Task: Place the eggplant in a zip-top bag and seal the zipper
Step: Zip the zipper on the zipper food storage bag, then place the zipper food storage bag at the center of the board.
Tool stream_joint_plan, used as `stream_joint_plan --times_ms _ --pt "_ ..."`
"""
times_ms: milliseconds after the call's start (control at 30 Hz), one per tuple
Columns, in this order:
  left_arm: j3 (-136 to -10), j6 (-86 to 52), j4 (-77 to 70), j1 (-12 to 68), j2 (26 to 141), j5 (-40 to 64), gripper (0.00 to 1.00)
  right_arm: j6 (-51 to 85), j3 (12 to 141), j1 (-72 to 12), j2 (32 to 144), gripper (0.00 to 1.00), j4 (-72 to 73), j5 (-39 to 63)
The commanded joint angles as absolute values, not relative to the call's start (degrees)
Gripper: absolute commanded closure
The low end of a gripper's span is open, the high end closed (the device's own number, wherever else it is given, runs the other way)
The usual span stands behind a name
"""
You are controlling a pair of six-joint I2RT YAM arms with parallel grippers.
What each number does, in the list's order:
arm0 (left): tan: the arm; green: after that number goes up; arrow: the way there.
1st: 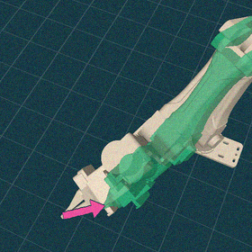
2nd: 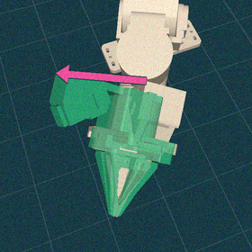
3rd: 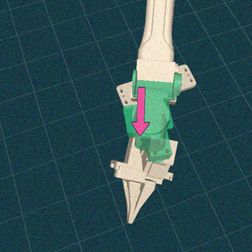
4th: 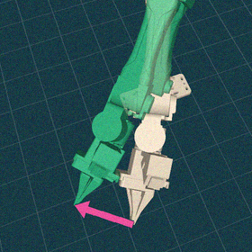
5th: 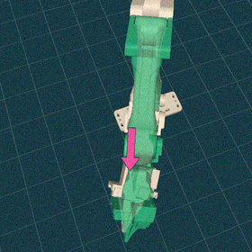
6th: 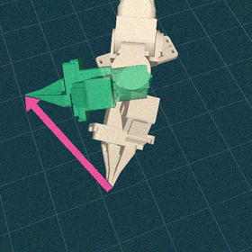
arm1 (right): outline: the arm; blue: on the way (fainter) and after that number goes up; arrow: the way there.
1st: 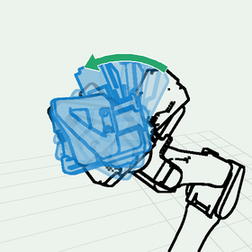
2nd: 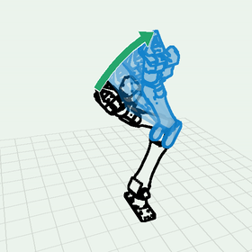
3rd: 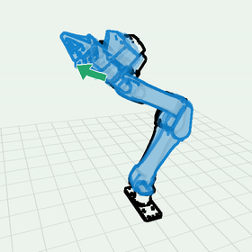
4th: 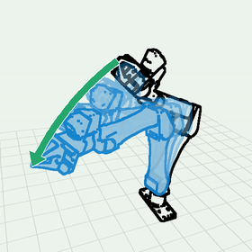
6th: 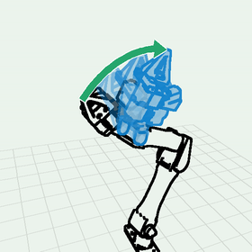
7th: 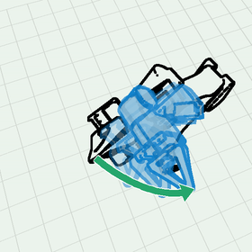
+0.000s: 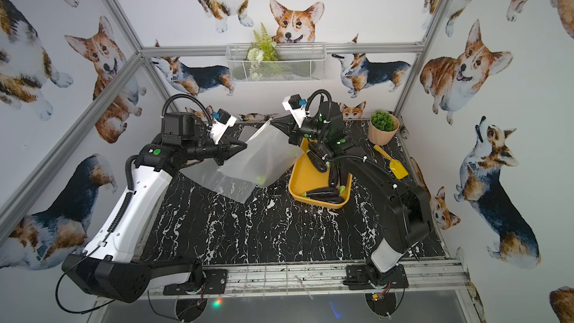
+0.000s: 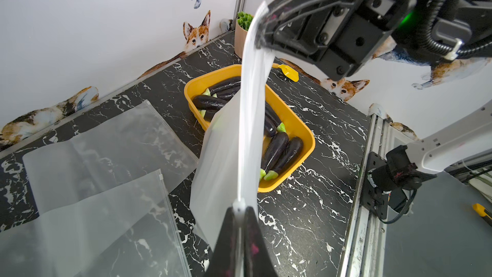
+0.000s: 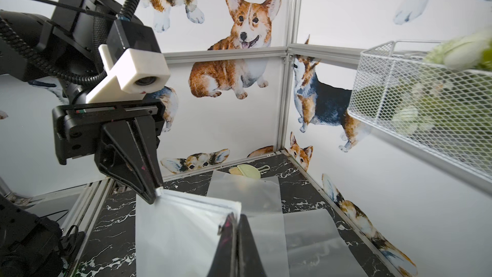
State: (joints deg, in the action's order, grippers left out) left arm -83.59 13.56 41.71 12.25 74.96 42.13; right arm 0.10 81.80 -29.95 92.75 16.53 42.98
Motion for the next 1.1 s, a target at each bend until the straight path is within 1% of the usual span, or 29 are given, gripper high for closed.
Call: stream_joint_plan --times_ms 0,267,567,667,767,1067 --pt "-82.45 14.5 49.66 11.22 74.62 37.21 1.0 -0.04 81.4 -28.0 92.37 1.0 23.13 30.73" --pt "-82.01 13.79 50.09 10.53 75.15 33.65 1.0 -0.15 80.96 -25.8 92.81 1.0 23.42 24.24" --pt "-82.13 12.8 49.86 10.29 75.15 32.08 1.0 0.82 78.68 -23.15 92.04 1.0 25.53 22.19" --pt "-82.51 12.33 49.44 10.28 75.49 32.29 1.0 1.58 79.0 -22.76 91.96 1.0 25.28 24.93" --pt "-82.79 12.4 49.75 10.29 75.5 31.51 1.0 0.64 78.69 -22.64 92.01 1.0 24.64 22.45" --pt "-82.97 12.58 50.45 10.28 74.71 30.63 1.0 0.87 78.68 -21.99 92.19 1.0 24.35 21.46"
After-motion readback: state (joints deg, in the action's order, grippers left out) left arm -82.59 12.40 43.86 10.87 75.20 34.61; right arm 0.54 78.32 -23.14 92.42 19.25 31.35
